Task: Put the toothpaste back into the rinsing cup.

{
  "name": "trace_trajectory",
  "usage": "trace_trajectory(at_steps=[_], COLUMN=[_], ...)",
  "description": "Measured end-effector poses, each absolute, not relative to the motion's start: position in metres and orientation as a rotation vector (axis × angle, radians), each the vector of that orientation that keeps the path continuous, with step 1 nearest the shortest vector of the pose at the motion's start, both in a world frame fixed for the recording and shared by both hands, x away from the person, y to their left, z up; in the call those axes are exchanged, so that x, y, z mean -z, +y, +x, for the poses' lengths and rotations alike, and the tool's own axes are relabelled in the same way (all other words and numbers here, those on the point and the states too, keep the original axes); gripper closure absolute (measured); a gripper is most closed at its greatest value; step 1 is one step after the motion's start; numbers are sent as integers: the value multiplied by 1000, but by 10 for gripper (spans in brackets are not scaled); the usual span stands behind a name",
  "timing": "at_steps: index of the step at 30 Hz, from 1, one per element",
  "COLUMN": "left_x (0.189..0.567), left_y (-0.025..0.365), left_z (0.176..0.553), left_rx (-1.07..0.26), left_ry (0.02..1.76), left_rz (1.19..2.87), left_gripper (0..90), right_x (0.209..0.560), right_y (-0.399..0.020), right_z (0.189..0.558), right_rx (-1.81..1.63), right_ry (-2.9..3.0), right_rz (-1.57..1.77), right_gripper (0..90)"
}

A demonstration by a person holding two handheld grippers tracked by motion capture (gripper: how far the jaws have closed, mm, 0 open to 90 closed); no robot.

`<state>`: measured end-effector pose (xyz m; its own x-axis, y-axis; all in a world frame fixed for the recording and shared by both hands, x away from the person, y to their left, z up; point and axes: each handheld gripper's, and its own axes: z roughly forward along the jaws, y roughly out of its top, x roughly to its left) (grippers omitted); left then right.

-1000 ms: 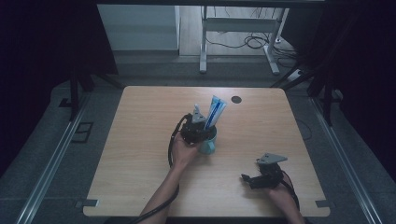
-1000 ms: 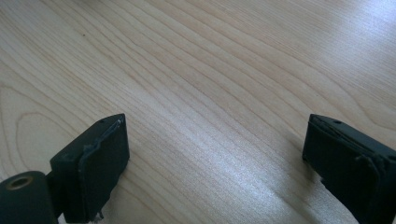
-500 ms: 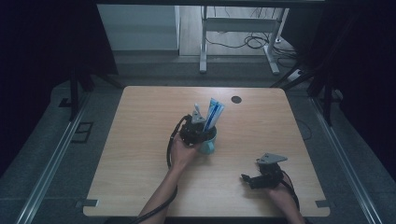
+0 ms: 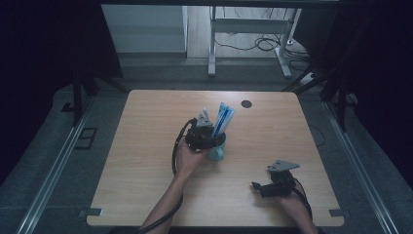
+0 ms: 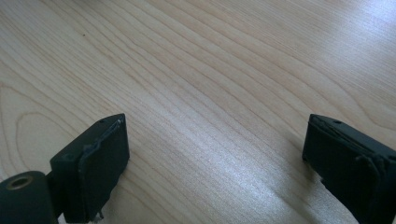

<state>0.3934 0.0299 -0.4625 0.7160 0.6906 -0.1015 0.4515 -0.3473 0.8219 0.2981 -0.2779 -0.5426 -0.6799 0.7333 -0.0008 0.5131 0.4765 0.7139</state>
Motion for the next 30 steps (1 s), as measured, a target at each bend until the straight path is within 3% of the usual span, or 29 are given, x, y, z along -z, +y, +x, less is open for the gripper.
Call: trace_trajectory(at_steps=[18,30], left_x=[458,457], left_y=[32,41], left_z=[387,380], left_rx=[-278,-250], left_ry=[865,864], left_rz=[2014,1995], left_gripper=[322,266], right_x=[543,543], right_y=[-278,-278], right_z=[298,298], right_rx=[-1016,-1016], right_ry=[2421,2421], right_rz=[1055,1056], right_gripper=[69,69])
